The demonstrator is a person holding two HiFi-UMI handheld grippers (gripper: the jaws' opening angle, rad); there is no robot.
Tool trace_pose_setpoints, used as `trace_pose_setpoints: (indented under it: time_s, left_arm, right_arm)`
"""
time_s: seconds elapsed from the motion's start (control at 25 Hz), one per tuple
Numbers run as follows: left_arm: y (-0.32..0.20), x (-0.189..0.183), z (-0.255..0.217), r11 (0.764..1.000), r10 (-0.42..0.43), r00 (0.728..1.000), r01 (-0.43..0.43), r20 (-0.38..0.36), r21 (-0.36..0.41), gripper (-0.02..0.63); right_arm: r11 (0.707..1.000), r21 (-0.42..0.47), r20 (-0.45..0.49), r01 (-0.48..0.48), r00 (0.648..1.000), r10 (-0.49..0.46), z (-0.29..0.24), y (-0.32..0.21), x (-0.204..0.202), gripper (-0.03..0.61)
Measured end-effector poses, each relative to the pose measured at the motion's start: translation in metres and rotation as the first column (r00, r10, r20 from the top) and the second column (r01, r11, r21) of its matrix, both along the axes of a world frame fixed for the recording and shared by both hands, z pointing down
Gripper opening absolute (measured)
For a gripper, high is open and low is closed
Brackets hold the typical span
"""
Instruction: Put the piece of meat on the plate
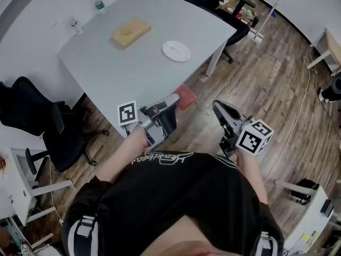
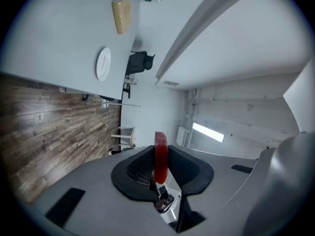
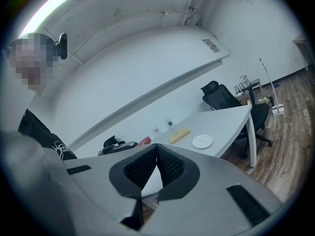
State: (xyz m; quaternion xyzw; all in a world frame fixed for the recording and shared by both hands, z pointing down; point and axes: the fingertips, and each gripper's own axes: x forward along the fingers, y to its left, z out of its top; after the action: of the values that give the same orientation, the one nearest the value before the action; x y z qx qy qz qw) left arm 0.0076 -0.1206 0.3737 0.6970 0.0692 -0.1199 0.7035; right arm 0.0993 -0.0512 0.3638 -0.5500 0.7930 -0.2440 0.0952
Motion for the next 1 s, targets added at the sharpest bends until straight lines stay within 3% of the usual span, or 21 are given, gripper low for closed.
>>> trace_pose_setpoints:
  time_s: [0.24, 0.44, 1.0]
  left_arm:
    - [-0.026, 0.002, 0.000, 1.000, -0.005, 1.000, 0.005, -0.020, 0.005, 0.084]
    - [-0.038, -0.001, 0.003, 1.000, -0.020, 0.999, 0.020, -0.032, 0.003, 0.084]
    - [-0.085, 0.013, 0.009, 0.992, -0.124, 0.991, 0.124, -0.041, -0.008, 0.084]
  right_arm:
    - [1.000, 0.017, -0.035, -0.007, 0.999, 0.007, -0.004, -0.021, 0.002, 0.006]
    - [1.000, -0.003, -0.117, 0.013, 0.993, -0.013, 0.000, -0.033, -0.003, 0.006]
    - [0.990, -0.008, -0.126, 0.141, 0.982, -0.140, 0.005, -0.089, 0.011, 0.006]
